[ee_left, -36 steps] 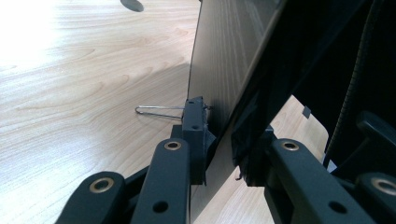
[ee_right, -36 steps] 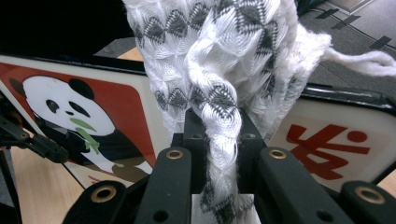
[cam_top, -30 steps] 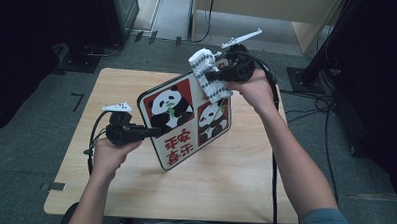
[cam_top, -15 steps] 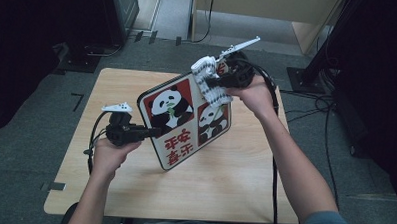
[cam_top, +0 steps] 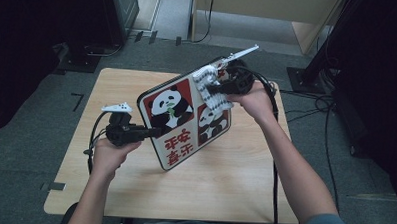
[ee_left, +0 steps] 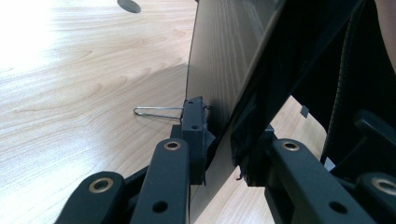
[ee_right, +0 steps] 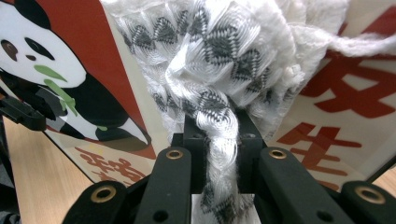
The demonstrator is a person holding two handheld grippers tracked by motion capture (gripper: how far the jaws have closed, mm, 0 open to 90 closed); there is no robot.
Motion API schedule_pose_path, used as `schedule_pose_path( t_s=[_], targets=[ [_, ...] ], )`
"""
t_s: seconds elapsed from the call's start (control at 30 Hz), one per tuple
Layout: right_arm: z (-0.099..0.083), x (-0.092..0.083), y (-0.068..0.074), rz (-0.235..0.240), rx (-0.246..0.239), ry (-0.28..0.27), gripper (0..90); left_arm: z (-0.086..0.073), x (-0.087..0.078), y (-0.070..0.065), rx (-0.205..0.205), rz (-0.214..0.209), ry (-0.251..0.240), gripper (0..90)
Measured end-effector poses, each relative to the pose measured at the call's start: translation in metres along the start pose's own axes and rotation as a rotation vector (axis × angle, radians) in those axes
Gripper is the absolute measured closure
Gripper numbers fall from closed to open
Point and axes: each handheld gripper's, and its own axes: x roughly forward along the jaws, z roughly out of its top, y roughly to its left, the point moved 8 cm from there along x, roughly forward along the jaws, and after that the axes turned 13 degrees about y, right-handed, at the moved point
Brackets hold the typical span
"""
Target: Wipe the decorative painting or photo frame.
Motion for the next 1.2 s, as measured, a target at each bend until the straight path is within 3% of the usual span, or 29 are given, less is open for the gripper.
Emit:
schedule_pose_path(
  t_s=[1.2],
  targets=[
    [-0.040, 0.034, -0.009, 0.031, 0.040, 0.031, 80.7, 0.000, 0.000, -0.001, 0.001, -0.003, 0.001, 75.9]
  ],
)
